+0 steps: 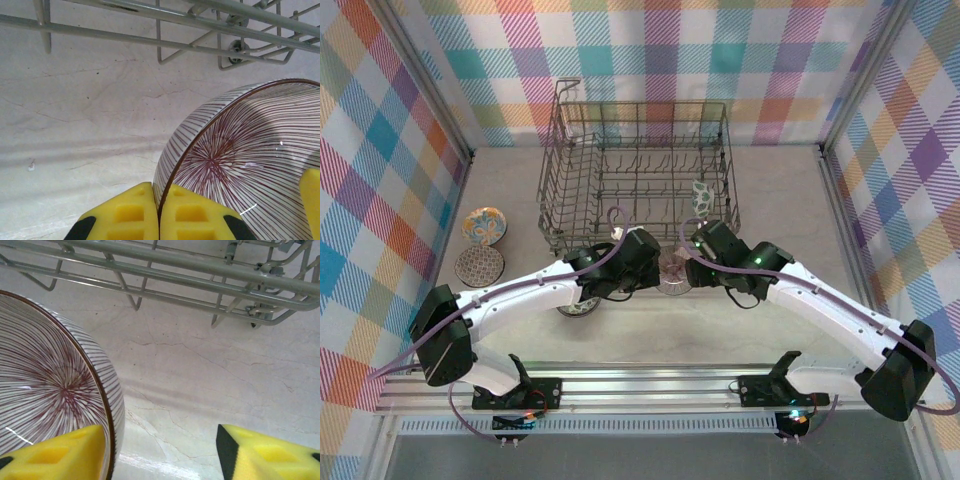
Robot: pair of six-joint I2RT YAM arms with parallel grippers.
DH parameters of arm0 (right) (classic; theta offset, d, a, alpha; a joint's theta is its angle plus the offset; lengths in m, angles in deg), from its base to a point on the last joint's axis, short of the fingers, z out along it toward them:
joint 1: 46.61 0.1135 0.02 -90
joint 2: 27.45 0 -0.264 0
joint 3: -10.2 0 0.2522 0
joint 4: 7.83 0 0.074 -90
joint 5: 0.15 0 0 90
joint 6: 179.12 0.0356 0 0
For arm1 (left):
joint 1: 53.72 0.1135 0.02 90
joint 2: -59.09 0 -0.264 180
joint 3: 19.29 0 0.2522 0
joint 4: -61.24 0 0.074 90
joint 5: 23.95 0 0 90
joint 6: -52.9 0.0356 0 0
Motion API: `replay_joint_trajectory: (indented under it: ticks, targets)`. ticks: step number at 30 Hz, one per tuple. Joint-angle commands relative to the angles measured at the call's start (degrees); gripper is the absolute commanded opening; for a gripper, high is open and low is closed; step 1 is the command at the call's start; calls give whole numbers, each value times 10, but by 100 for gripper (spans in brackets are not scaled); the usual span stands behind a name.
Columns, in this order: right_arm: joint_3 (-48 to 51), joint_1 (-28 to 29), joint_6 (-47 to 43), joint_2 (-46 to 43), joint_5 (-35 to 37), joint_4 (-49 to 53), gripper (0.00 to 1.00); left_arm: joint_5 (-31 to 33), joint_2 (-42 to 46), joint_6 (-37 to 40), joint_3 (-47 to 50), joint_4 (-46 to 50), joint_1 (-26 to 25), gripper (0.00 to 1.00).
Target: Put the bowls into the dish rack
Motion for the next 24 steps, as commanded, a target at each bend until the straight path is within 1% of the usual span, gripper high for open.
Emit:
replay_joint_trajectory:
  ticks: [1,5,12,16,19,23,24]
  targets:
    - [-21,7,16,10,4,19,57,20,26,15,-8,2,-3,2]
    - [-31,15,21,16,16,25,51,37,33,22,-15,17,-8,2]
    - [-49,20,26,30,28,32,34,55,29,29,-35,28,-23,2]
    - [-56,22,28,36,33,37,23,59,32,28,-36,26,-27,2]
    - [-60,23,29,38,33,37,22,59,37,28,-37,24,-29,2]
    - [-64,23,29,39,32,33,8,57,37,29,-37,20,-31,2]
    - [-65,23,28,40,32,33,7,55,36,29,-37,19,-31,3]
